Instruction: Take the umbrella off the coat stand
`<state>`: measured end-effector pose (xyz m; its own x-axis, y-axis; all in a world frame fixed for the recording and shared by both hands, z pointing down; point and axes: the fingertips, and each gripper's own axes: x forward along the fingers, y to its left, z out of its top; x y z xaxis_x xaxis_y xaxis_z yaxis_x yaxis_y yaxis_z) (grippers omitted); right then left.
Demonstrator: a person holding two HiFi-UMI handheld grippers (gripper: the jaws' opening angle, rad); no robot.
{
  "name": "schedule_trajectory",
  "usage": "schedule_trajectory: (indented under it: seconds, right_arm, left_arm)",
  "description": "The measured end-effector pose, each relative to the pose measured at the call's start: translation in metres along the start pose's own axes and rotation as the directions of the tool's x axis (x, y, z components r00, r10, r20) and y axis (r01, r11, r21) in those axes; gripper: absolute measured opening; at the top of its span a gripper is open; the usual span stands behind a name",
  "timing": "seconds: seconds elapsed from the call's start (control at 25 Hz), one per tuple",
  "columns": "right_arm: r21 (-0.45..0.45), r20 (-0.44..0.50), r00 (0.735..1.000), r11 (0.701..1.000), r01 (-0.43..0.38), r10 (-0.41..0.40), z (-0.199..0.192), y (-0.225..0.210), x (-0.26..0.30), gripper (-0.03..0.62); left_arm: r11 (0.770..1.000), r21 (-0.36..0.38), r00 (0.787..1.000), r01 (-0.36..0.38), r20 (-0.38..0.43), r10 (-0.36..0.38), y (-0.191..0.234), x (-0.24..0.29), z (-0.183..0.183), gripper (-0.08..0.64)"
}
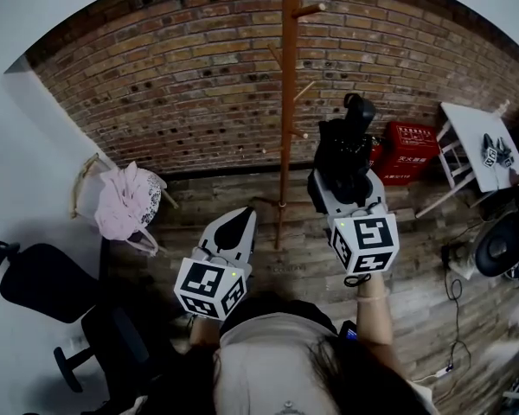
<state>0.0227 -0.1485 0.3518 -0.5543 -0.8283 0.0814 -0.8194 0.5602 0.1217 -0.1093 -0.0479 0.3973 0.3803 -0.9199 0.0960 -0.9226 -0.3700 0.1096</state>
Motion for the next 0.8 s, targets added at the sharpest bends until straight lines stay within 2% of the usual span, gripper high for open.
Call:
schedule_trajectory:
  seconds: [0.4,0.8]
  right_arm:
    - [-0.016,-0.006,0.997,0.997,-0.071,0.071,0.002,-0.014,-0.030,0.276]
    - [-0.016,-0.020,0.992,0.992,-0.128,0.128,-0.012,-0.016,-0.066,0.276]
  left_arm:
    - [0.999,-0.016,0.999,-0.040,0.000,0.040,-0.042,0.007,0.004,0.009]
    - [0.997,-0.024,0.997,-0.071,-0.009,0.071,-0.080,-0.004,-0.005,0.009]
